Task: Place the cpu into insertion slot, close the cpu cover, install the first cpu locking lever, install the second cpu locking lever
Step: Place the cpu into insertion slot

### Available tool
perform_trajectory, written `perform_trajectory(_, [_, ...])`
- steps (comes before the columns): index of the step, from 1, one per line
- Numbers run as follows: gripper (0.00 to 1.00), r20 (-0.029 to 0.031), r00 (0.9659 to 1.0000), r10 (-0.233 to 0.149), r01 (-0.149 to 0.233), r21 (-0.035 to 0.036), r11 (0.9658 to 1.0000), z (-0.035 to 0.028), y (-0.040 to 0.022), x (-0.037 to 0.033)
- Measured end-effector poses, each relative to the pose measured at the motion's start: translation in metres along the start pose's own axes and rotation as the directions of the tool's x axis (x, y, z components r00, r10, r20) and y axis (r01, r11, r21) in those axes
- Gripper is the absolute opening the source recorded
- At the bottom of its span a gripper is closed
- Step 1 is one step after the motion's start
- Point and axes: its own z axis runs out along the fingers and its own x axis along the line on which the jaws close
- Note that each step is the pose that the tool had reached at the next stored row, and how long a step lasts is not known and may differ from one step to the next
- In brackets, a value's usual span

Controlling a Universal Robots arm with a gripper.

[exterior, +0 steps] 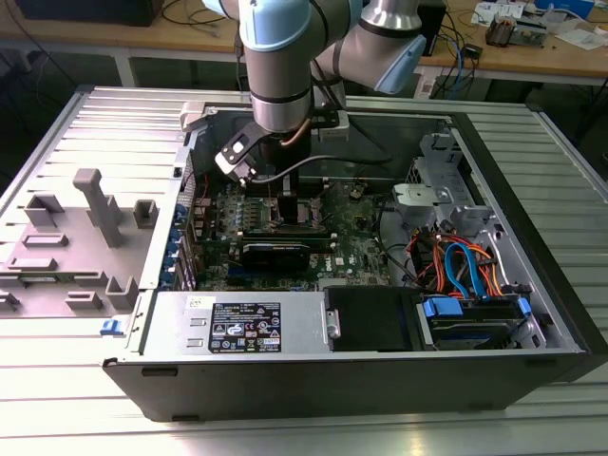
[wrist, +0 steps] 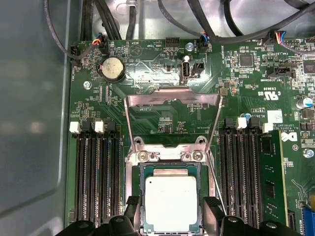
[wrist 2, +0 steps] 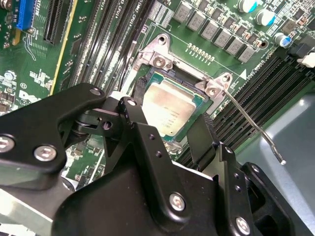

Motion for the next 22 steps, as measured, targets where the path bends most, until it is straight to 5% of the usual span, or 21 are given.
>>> perform_trajectory(8, [0.62, -0.0001, 1.0, 0.0, 0.0, 0.0019, 1.0, 0.0017, -0.0003, 0.0001])
perform_trajectory(10, [0.62, 0.0015, 1.0, -0.001, 0.001, 0.0194, 0.9998, 0.0029, -0.0004, 0.0001])
perform_trajectory(13, [0.62, 0.0049, 1.0, -0.002, 0.001, 0.0316, 0.9995, 0.004, -0.0003, 0.0004])
perform_trajectory(22, [0.62, 0.0034, 0.9999, -0.017, 0.016, 0.0353, 0.9992, 0.0063, -0.0002, 0.003])
